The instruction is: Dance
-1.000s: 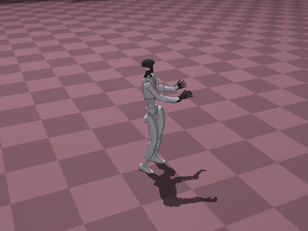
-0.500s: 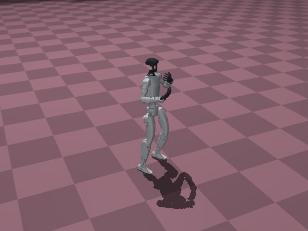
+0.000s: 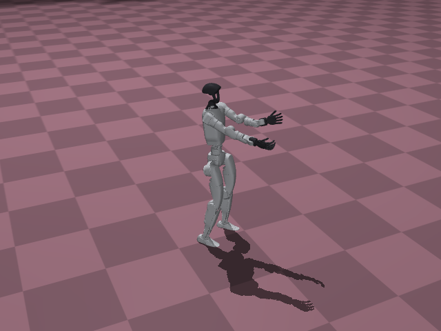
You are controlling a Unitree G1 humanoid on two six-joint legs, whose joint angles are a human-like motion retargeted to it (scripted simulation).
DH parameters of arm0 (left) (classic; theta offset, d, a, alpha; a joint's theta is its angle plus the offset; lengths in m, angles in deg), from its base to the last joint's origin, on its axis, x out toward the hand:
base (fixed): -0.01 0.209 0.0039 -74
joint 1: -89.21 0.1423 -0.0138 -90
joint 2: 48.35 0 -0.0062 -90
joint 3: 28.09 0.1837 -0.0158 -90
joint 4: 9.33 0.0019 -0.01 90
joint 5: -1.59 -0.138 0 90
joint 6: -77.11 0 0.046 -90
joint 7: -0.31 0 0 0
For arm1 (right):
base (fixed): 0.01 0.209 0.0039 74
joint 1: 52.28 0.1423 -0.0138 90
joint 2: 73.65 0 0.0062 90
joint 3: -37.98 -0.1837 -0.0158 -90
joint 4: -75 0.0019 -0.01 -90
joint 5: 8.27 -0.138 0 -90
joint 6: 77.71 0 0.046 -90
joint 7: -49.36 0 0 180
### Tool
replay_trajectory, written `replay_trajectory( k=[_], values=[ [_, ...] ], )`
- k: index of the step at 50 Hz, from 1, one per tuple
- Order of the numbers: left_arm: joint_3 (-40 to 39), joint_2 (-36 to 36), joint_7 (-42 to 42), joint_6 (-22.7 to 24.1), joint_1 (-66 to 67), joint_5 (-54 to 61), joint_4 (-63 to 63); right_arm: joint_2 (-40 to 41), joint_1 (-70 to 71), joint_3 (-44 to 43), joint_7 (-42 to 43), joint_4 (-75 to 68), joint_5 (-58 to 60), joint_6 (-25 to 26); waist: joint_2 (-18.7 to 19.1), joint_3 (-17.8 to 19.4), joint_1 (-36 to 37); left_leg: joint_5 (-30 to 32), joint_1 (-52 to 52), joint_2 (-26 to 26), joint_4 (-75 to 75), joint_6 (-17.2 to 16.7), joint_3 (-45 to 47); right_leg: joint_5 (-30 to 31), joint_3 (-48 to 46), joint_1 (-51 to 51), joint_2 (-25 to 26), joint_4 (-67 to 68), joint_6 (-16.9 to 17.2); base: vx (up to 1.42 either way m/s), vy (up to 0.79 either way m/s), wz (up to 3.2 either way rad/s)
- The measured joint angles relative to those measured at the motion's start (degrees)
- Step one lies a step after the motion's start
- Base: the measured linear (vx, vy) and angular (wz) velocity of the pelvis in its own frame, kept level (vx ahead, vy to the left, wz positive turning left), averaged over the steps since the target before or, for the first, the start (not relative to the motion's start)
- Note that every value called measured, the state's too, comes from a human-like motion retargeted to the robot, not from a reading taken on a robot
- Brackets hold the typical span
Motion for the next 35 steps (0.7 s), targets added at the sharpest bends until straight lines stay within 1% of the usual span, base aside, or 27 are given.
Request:
replay_trajectory(
  k=[3, 5, 7, 8, 10, 12, 13, 15, 17, 20, 22, 23, 25, 27, 28, 30, 32, 33, 34, 35],
  values=[
    [-2.02, -3.38, -1.55, 1.88, -1.87, 4.54, 8.49, 2.75, 3.45, -3.56, 2.33, -9.02, 1.1, -2.76, 0.56, -0.38, 1.58, 0.65, 0.43, -0.7, -1.86, 0.36, 1.4, -1.95, 2.37, -3.25, 1.23, 5.82, 1.05, -0.04, 0.16, -0.44],
    [-1.72, -5.62, -1.68, 4.07, -2.45, 7.87, 11.97, 4.36, 4.23, -4.04, 2.79, -11.89, -3.09, -4.85, 0.47, -0.43, 2.78, 0.38, 1.05, -1.07, -2.63, 0.34, 2.47, -3.07, 4.03, -4.53, 2.13, 9.02, 1.41, 0.04, 0.11, -0.38],
    [-4.42, -7.48, -1.16, 4.63, -2.96, 7.37, 13.83, 6.1, 4.47, -6.23, 3.31, -12.68, -5.64, -7.4, 0.54, -0.28, 3.22, 0.04, 1.61, -1.29, -2.84, 0.19, 2.64, -3.72, 5.05, -5.09, 2.8, 11.17, 1.33, 0.0, 0.11, -0.14],
    [-7.03, -7.75, -0.05, 5.12, -3.42, 6.85, 14.58, 6.38, 4.57, -8.05, 5.42, -13.35, -8.02, -9.01, 0.73, -0.03, 3.13, -0.15, 1.86, -1.28, -2.84, 0.13, 2.66, -3.88, 5.63, -5.19, 3.23, 11.91, 1.24, -0.04, 0.09, 0.02],
    [-7.21, -6.76, -2.83, 5.65, -3.53, 11.98, 13.05, 6.85, 4.01, -9.01, 3.17, -11.31, -13.95, -11.99, 1.59, 0.71, 2.45, -0.4, 2.54, -1.19, -2.72, 0.15, 2.18, -3.36, 6.06, -4.27, 3.81, 11.2, 0.54, -0.04, 0.06, 0.11],
    [-5.55, -5.44, -5.74, 2.42, -3.53, 16.43, 9.13, 6.96, 3.99, -7.93, 0.11, -8.31, -21.15, -10.81, 2.38, 1.56, 1.33, -0.4, 3.11, -0.83, -2.37, 0.47, 1.97, -2.33, 5.39, -2.33, 3.6, 8.41, -0.28, -0.01, 0.0, 0.1],
    [-4.73, -4.8, -7.09, 0.23, -3.57, 16.7, 6.7, 6.64, 4.03, -6.56, -2.12, -6.6, -22.57, -10.29, 2.61, 1.81, 0.7, -0.47, 3.27, -0.63, -2.13, 0.6, 1.91, -1.74, 4.85, -1.33, 3.25, 6.66, -0.59, -0.02, -0.02, 0.23],
    [-0.44, -1.69, -12.02, -4.8, -3.63, 14.33, 0.74, 4.6, 3.91, -0.61, -6.74, -2.9, -20.18, -8.06, 2.8, 2.26, -0.64, -0.91, 3.21, -0.35, -1.45, 0.7, 1.22, -0.54, 3.94, 0.47, 2.45, 2.91, -0.99, -0.01, -0.07, 0.22],
    [6.79, 3.75, -18.05, -11.66, -3.2, 8.49, -7.59, 0.69, 3.18, 8.45, -10.93, 3.07, -11.55, -3.14, 2.82, 2.42, -1.66, -1.72, 2.69, -0.09, -0.33, 0.66, 0.23, 0.49, 2.84, 1.89, 1.56, -0.61, -1.29, 0.04, -0.13, 0.1],
    [15.64, 12.87, -27.17, -23.57, -0.11, -0.43, -25.0, -5.93, -0.89, 19.05, -17.79, 16.95, 1.83, 6.75, 2.69, 2.66, -2.52, -3.28, 2.0, 0.53, 1.91, 0.79, -1.12, 1.97, 1.67, 4.15, 0.99, -5.2, -1.83, 0.06, -0.15, -0.01],
    [20.12, 19.94, -31.94, -27.74, 2.57, -0.39, -38.13, -10.98, -4.89, 23.41, -22.34, 27.79, 4.25, 9.13, 2.26, 3.05, -2.55, -4.52, 1.63, 0.73, 3.77, 0.96, -2.02, 2.83, 0.99, 5.79, 1.0, -7.74, -2.43, 0.07, -0.22, -0.08],
    [22.36, 24.84, -33.5, -29.45, 4.32, 2.5, -46.63, -14.46, -7.54, 25.18, -23.79, 34.54, 3.2, 9.77, 2.04, 3.31, -2.45, -5.34, 1.28, 0.89, 5.06, 0.98, -2.4, 3.15, 0.32, 6.65, 1.0, -8.87, -2.77, 0.07, -0.2, -0.07],
    [25.92, 35.99, -33.68, -31.16, 8.16, 11.44, -64.99, -21.75, -13.44, 27.52, -25.29, 48.55, -1.68, 8.31, 1.71, 3.63, -2.41, -6.96, 0.19, 1.21, 7.85, 1.02, -3.56, 3.72, -0.82, 8.09, 1.16, -10.87, -3.36, 0.06, -0.18, 0.03],
    [26.61, 46.22, -30.34, -28.63, 14.05, 19.59, -82.48, -28.28, -20.85, 27.24, -24.49, 62.88, -7.41, 3.67, 1.33, 4.07, -3.07, -8.93, -1.1, 1.72, 11.18, 0.79, -4.67, 4.19, -1.59, 9.06, 1.37, -12.24, -3.63, 0.06, -0.19, 0.17],
    [26.23, 50.71, -27.72, -26.46, 17.68, 22.26, -90.44, -31.1, -25.25, 26.28, -23.46, 69.63, -9.74, 1.18, 1.15, 4.23, -3.44, -10.12, -1.84, 1.98, 13.06, 0.65, -5.13, 4.33, -1.83, 9.43, 1.46, -12.78, -3.72, 0.07, -0.18, 0.19],
    [23.85, 58.69, -22.0, -20.34, 26.31, 24.1, -104.55, -35.42, -36.05, 23.08, -20.98, 82.09, -12.75, -2.8, 0.7, 4.49, -3.8, -12.49, -4.04, 2.22, 17.7, 0.2, -6.81, 4.45, -1.9, 10.03, 1.62, -13.72, -3.78, 0.08, -0.15, 0.24],
    [19.16, 63.03, -19.63, -10.42, 36.78, 18.54, -112.88, -37.85, -47.73, 18.38, -20.07, 92.77, -14.02, -7.05, 0.49, 4.39, -4.56, -15.12, -7.32, 2.56, 23.67, -0.44, -9.22, 4.19, -2.35, 10.55, 1.97, -14.53, -3.44, 0.08, -0.14, 0.43],
    [16.07, 64.08, -18.83, -6.38, 42.05, 14.49, -114.71, -38.52, -53.09, 15.83, -19.8, 96.78, -13.54, -9.06, 0.5, 4.1, -4.76, -16.48, -9.01, 2.84, 26.59, -0.93, -10.44, 3.87, -2.66, 10.77, 2.15, -14.87, -3.14, 0.06, -0.1, 0.45],
    [13.42, 64.38, -17.27, -4.58, 46.12, 11.86, -114.93, -38.55, -56.91, 13.86, -18.98, 98.72, -12.4, -10.05, 0.6, 3.82, -4.81, -17.3, -10.06, 3.09, 28.55, -1.07, -11.06, 3.52, -2.72, 10.99, 2.33, -15.04, -2.83, 0.05, -0.07, 0.43],
    [10.99, 64.29, -15.34, -3.89, 49.59, 9.94, -114.35, -38.25, -59.95, 12.17, -17.89, 99.62, -10.95, -10.54, 0.73, 3.55, -4.78, -17.85, -10.78, 3.31, 30.03, -1.04, -11.37, 3.17, -2.66, 11.21, 2.52, -15.13, -2.52, 0.04, -0.04, 0.42]
  ],
)
